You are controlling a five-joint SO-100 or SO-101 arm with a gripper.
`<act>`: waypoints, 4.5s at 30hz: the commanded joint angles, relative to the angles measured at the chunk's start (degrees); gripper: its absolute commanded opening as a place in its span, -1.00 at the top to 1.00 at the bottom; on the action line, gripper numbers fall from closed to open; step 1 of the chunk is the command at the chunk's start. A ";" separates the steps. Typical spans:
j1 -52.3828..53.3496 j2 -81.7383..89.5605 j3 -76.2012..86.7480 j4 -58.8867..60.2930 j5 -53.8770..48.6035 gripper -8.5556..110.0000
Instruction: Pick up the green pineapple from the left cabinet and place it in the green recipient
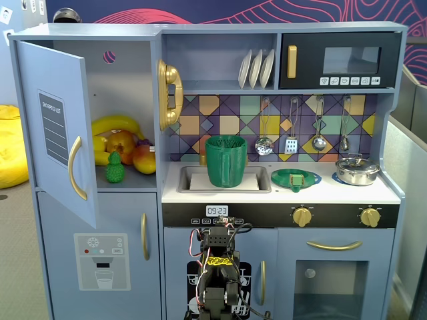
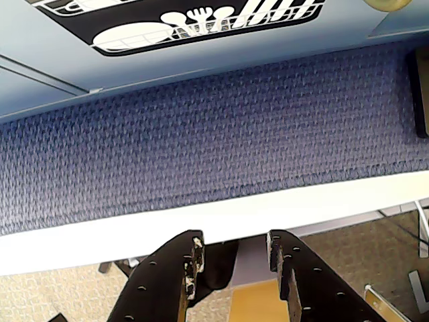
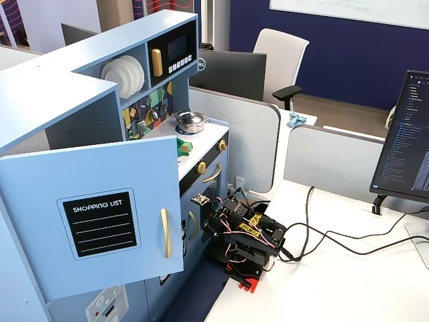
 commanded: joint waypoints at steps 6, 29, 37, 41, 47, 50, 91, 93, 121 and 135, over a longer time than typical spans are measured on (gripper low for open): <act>2.72 -0.35 0.44 10.55 -0.79 0.86; -33.22 -5.63 -6.33 -51.06 -8.26 0.86; -44.56 -12.83 -15.82 -69.17 -5.19 0.42; -45.88 -16.52 -18.90 -74.79 -3.43 0.27; -45.79 -24.43 -21.88 -82.53 -2.29 0.23; -45.70 -28.48 -22.94 -84.64 -3.52 0.25; -41.84 -77.34 -58.71 -104.68 -10.11 0.28; -42.19 -78.66 -60.03 -104.68 -10.37 0.28; -43.95 -95.27 -75.41 -108.02 -10.28 0.31; -43.59 -93.16 -70.14 -104.41 -8.96 0.86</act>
